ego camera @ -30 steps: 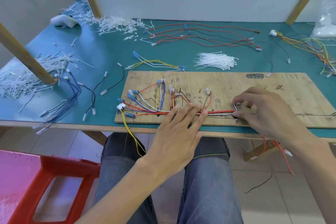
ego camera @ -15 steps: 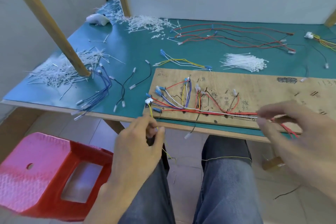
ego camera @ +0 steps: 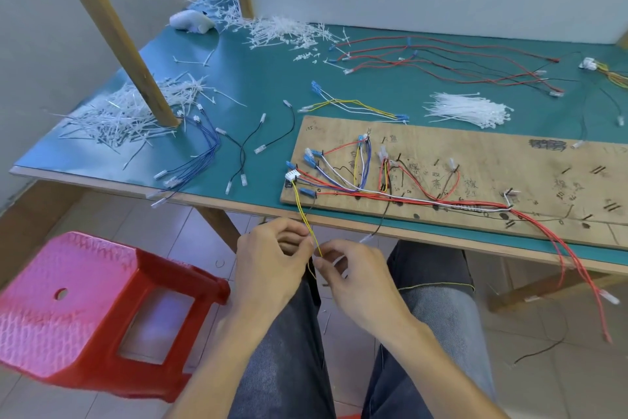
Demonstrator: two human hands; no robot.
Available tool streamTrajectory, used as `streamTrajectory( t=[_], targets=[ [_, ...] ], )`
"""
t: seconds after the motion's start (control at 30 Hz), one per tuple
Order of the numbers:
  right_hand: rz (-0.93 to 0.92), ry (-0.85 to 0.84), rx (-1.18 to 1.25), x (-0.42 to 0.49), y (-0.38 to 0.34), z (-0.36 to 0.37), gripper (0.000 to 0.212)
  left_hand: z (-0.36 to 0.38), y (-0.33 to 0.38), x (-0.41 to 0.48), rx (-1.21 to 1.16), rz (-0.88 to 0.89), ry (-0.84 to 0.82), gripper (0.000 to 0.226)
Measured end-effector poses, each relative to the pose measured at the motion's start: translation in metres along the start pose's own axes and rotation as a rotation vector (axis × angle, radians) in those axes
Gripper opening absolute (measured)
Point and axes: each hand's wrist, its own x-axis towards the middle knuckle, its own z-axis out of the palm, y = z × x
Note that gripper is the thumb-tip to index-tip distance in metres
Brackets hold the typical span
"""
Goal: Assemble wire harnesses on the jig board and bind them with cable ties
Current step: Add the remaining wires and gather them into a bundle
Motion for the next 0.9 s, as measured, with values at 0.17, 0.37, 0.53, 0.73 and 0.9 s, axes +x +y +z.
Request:
streamTrajectory(
  t=[0.17, 0.37, 0.53, 0.73, 0.9],
  targets=[
    [0.020, 0.086, -0.027, -0.014, 0.006, -0.011, 0.027, -0.006, 0.000, 0.000, -0.094, -0.059, -0.030, 0.007],
    [0.062, -0.199, 0.172, -0.044, 0.007, -0.055, 0.042, -0.005, -0.001, 0.000, -0.115, -0.076, -0.038, 0.011],
    [0.039, -0.280, 0.342, -0.055, 0.017, -0.134, 0.019, -0.005, 0.000, 0.003, -0.164, -0.093, -0.029, 0.009],
    [0.020, -0.141, 0.366, -0.045, 0.016, -0.183, 0.022, -0.006, -0.011, 0.002, -0.149, -0.067, -0.014, 0.023],
    [0.001, -0.083, 0.260, -0.038, 0.015, -0.202, 0.028, -0.005, -0.016, 0.000, -0.121, -0.059, -0.010, 0.025]
  ],
)
